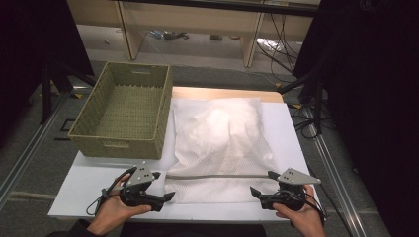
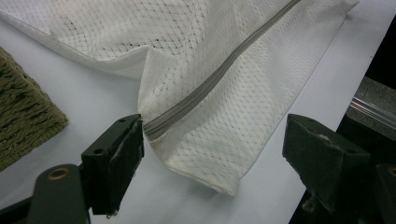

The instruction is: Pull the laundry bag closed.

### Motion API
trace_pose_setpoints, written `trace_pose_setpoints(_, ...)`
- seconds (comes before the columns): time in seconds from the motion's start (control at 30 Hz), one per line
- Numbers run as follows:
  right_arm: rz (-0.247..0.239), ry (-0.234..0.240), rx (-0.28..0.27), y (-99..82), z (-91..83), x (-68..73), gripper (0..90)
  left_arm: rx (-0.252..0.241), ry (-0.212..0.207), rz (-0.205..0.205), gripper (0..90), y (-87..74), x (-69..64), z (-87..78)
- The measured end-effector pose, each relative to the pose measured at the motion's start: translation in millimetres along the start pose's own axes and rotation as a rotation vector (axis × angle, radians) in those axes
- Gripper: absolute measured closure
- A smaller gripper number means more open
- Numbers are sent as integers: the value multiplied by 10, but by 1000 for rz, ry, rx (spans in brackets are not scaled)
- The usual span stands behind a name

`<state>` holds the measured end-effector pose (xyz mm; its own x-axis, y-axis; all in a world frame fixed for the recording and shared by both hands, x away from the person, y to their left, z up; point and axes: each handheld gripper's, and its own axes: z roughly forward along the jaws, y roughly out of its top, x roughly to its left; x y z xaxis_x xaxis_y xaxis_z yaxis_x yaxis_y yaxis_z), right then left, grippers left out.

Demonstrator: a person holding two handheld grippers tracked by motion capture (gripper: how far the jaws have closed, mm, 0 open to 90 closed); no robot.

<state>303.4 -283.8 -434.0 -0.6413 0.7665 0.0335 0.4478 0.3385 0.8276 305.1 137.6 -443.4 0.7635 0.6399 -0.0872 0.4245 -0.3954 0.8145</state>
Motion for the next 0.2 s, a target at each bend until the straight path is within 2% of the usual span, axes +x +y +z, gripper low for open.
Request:
trace_pose_setpoints(0.03, 2, 2, 0, 0, 1, 1, 163, 12, -1, 12, 203, 0, 7, -4)
trace_pose_setpoints(0.1, 19, 2, 9, -2, -4, 23, 164, 1, 10, 9, 205, -4, -8, 5)
trace_pose_setpoints(0.13, -4, 0, 9, 2, -2, 8, 163, 6, -1, 12, 205, 0, -3, 0)
trace_pose_setpoints(0.17, -5, 3, 8, 3, -3, 8, 164, -4, -1, -17, 205, -4, -21, 4)
trace_pose_setpoints(0.2, -6, 4, 9, 3, -1, 8, 163, -4, -1, -17, 204, -4, -21, 4)
